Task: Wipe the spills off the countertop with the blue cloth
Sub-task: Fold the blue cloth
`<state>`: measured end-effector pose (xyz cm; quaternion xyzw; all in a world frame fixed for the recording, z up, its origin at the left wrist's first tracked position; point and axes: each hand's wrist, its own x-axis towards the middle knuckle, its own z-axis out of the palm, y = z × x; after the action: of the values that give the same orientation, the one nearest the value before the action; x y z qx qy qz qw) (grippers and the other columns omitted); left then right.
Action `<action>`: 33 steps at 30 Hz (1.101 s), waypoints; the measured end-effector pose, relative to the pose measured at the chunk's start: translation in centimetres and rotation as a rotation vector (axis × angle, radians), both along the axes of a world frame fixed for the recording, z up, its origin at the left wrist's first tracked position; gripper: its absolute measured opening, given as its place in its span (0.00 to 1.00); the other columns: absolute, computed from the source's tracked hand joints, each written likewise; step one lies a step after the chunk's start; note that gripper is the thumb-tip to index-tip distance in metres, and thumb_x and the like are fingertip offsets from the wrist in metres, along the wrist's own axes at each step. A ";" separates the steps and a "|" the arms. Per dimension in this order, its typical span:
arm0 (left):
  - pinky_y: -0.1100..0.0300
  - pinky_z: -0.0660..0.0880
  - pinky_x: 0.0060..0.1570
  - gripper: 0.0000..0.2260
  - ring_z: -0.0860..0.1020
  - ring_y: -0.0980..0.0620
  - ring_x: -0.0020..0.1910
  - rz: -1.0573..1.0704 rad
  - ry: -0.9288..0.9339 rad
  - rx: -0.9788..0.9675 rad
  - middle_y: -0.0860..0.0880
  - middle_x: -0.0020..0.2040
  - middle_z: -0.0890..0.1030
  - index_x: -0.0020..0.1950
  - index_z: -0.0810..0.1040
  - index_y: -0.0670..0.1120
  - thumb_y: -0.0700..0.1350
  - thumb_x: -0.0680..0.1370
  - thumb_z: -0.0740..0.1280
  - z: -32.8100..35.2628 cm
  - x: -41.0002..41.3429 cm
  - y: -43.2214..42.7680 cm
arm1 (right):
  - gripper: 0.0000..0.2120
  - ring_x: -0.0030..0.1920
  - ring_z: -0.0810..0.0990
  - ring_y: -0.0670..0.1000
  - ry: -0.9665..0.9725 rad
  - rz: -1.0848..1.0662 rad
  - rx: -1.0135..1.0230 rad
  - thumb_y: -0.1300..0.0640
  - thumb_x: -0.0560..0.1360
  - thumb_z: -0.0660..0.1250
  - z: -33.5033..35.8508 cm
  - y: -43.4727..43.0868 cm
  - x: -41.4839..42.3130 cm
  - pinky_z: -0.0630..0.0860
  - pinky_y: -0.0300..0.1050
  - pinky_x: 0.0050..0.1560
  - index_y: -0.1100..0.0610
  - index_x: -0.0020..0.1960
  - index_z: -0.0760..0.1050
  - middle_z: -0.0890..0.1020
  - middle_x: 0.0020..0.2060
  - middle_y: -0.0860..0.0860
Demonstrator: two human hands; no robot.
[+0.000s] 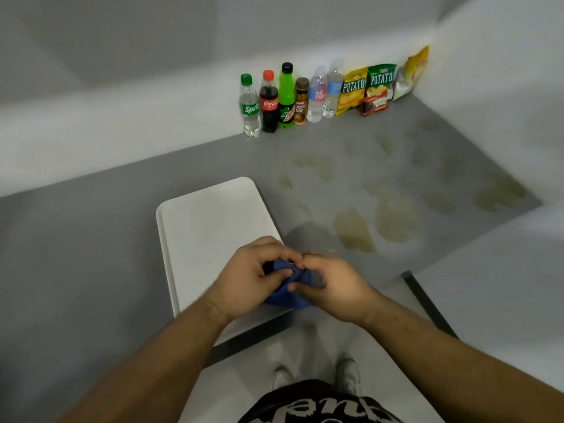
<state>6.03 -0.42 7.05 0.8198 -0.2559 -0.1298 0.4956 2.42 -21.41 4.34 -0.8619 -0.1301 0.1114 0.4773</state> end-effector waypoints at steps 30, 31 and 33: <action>0.66 0.73 0.44 0.05 0.79 0.64 0.42 -0.079 0.198 0.486 0.63 0.41 0.81 0.46 0.82 0.61 0.49 0.78 0.70 -4.1 -0.6 -8.6 | 0.05 0.43 0.84 0.56 0.163 -0.657 0.094 0.53 0.82 0.67 -2.0 -12.3 -6.1 0.82 0.55 0.49 0.46 0.48 0.80 0.83 0.39 0.55; 0.65 0.73 0.45 0.06 0.79 0.63 0.43 -0.068 0.137 0.507 0.63 0.42 0.81 0.49 0.84 0.59 0.49 0.78 0.69 -4.0 -0.7 -9.0 | 0.05 0.42 0.83 0.54 0.147 -0.644 0.071 0.53 0.82 0.66 -2.1 -12.7 -6.0 0.81 0.54 0.48 0.46 0.49 0.80 0.83 0.39 0.54; 0.60 0.75 0.51 0.08 0.79 0.59 0.45 -0.038 -0.007 0.531 0.60 0.47 0.82 0.54 0.85 0.57 0.48 0.80 0.67 -3.9 -0.9 -9.9 | 0.04 0.40 0.83 0.46 0.115 -0.635 0.038 0.51 0.83 0.65 -2.1 -13.6 -5.7 0.80 0.45 0.45 0.44 0.53 0.79 0.84 0.38 0.47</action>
<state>5.15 -10.30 3.20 0.9166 -0.2301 -0.1987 0.2596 -3.32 -34.96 2.20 -0.8427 0.1706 0.0030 0.5106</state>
